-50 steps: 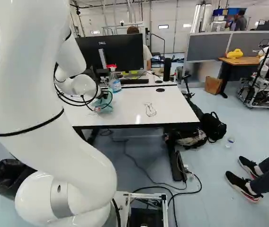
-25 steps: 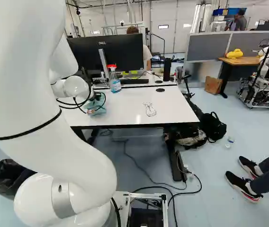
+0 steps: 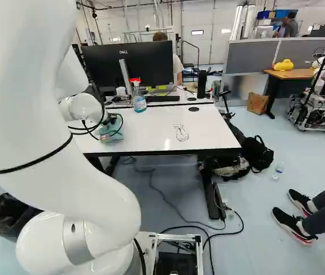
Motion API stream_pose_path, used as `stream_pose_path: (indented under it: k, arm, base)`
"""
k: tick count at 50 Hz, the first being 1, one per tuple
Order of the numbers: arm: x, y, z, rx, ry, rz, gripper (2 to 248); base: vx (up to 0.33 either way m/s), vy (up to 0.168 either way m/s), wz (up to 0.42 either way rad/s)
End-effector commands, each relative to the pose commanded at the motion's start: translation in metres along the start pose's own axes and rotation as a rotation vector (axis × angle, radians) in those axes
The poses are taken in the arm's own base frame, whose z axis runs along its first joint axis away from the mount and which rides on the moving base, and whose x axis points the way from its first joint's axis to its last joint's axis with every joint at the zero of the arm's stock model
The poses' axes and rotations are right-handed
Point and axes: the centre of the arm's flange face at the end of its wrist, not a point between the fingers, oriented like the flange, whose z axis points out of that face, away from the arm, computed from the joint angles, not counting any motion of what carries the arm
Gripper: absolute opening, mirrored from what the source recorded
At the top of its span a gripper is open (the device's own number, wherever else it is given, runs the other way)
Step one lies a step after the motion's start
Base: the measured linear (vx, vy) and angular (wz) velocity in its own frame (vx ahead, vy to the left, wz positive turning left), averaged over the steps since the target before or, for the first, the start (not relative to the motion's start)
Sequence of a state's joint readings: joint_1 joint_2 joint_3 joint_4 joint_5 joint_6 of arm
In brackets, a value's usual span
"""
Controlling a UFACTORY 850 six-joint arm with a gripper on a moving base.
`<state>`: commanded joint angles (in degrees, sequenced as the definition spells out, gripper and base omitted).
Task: Clean the table with the green towel
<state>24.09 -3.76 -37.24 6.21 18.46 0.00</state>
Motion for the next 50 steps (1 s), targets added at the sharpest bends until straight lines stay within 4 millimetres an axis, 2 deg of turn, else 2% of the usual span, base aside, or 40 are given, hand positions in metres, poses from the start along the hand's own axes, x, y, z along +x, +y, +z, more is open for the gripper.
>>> stream_pose_path:
  k: [50]
  arm:
    - [-0.022, 0.0, -0.003, 0.0, -0.242, 0.0, 50]
  base:
    - [0.0, 0.0, 0.0]
